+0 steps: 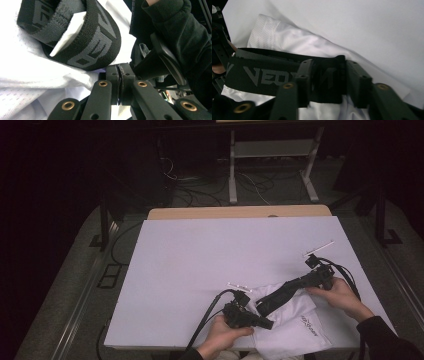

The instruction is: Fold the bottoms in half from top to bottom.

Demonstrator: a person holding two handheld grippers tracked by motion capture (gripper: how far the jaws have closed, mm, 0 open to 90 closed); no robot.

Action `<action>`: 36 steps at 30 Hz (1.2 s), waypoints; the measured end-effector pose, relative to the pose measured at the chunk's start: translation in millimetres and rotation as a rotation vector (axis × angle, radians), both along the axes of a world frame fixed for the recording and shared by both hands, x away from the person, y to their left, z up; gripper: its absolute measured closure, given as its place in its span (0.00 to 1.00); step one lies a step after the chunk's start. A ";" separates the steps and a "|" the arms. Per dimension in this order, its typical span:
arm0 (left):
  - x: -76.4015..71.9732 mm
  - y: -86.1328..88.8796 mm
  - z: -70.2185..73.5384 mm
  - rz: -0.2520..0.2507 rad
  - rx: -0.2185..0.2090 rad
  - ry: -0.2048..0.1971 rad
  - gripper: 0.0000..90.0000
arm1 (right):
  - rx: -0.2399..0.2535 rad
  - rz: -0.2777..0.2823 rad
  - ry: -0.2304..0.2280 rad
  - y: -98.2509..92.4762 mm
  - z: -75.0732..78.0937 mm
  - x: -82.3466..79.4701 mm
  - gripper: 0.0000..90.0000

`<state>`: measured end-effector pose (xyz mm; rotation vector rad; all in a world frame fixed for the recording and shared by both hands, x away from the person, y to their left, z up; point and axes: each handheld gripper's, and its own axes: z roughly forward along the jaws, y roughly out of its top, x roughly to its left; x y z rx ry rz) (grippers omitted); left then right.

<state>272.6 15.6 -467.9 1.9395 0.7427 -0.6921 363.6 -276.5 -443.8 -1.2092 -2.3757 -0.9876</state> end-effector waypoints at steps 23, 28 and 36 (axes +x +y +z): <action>0.4 0.2 -0.2 0.003 -0.002 0.004 0.96 | 0.091 0.020 -0.092 -7.0 21.3 -13.5 0.88; 0.5 0.4 -0.3 0.003 0.004 -0.005 0.95 | 0.111 0.023 -0.104 -9.5 28.5 -21.2 0.88; 0.1 0.7 0.2 0.007 0.008 -0.014 0.94 | 0.169 0.048 -0.138 -14.6 40.7 -36.3 0.87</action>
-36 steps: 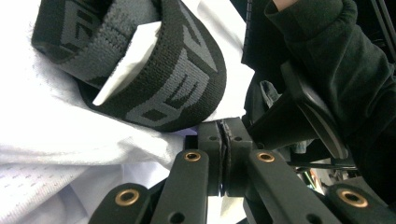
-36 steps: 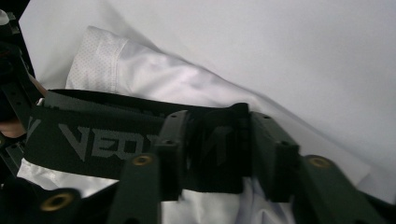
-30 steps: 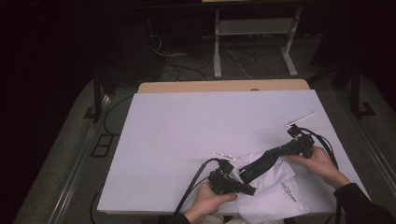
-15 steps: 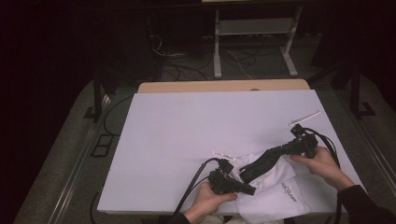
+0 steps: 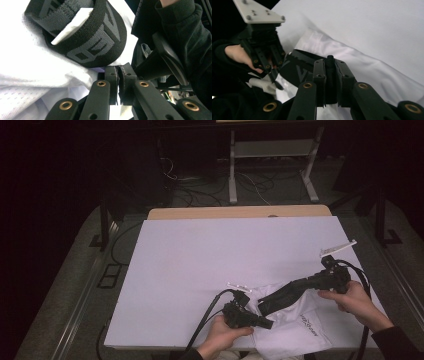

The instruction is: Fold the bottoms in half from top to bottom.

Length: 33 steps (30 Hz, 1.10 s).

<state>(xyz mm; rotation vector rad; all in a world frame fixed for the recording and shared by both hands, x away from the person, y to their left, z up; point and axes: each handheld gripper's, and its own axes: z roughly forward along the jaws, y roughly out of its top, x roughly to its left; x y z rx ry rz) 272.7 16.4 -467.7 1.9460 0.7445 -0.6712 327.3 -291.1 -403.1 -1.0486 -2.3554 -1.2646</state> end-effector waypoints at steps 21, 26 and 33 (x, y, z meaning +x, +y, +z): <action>-3.0 2.5 7.9 -0.004 0.033 -0.089 0.76 | 0.001 0.111 0.005 -10.7 -0.1 -28.2 0.87; -5.4 4.0 16.5 0.005 0.018 -0.137 0.67 | -0.013 0.157 0.024 -10.7 -3.3 -33.4 0.86; -7.2 6.4 26.4 0.034 0.002 -0.208 0.51 | -0.027 0.207 0.061 -12.6 -10.3 -39.7 0.85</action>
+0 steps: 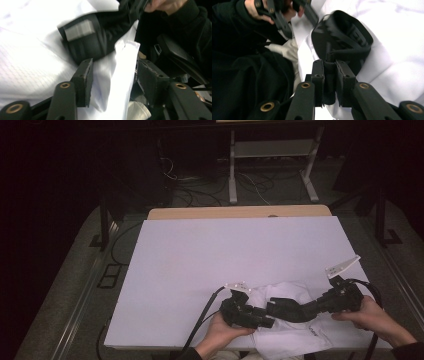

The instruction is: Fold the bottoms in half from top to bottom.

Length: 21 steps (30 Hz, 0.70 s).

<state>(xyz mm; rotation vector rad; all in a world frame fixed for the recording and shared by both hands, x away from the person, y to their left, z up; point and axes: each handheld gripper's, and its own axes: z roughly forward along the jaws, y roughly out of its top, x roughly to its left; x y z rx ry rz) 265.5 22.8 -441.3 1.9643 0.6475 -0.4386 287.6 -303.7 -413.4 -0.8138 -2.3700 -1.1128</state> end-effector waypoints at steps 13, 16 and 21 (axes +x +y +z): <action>10.9 15.6 13.6 0.040 -0.043 -0.098 0.35 | -0.047 0.093 0.005 2.9 -8.4 -11.2 0.83; 13.2 18.5 14.3 0.053 -0.050 -0.104 0.31 | -0.054 0.109 0.000 3.6 -10.5 -14.4 0.83; 16.7 22.0 14.5 0.070 -0.056 -0.128 0.27 | -0.070 0.133 -0.008 2.5 -15.9 -20.7 0.82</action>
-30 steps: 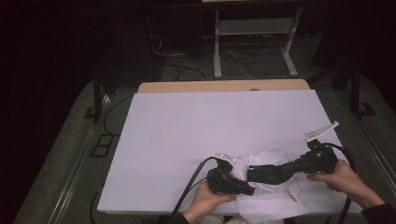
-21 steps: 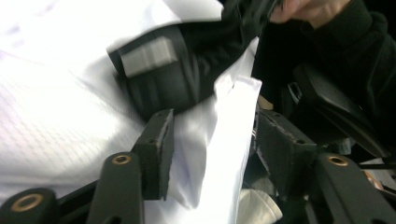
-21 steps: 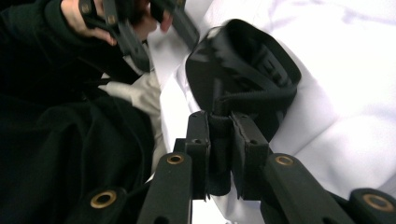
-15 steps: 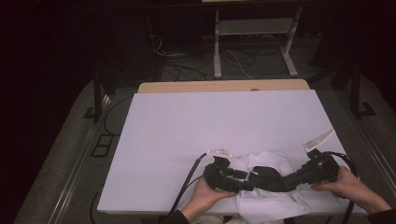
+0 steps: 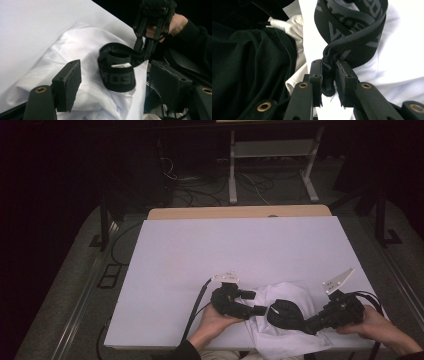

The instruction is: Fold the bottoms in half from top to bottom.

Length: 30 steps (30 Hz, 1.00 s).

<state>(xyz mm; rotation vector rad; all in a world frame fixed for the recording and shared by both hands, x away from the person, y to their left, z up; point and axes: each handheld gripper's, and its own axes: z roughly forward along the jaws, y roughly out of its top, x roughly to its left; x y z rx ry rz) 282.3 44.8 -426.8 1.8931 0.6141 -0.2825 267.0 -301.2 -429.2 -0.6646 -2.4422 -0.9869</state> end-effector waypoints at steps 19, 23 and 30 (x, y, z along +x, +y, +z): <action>5.4 5.2 0.8 0.047 -0.022 -0.031 0.20 | -0.050 -0.043 -0.039 -12.2 7.9 -6.9 0.57; 6.2 6.8 1.4 0.051 -0.027 -0.035 0.20 | -0.038 -0.087 -0.060 -13.6 17.7 1.6 0.51; 7.2 7.3 0.6 0.051 -0.033 -0.032 0.19 | -0.006 -0.138 -0.085 -11.6 28.7 24.0 0.47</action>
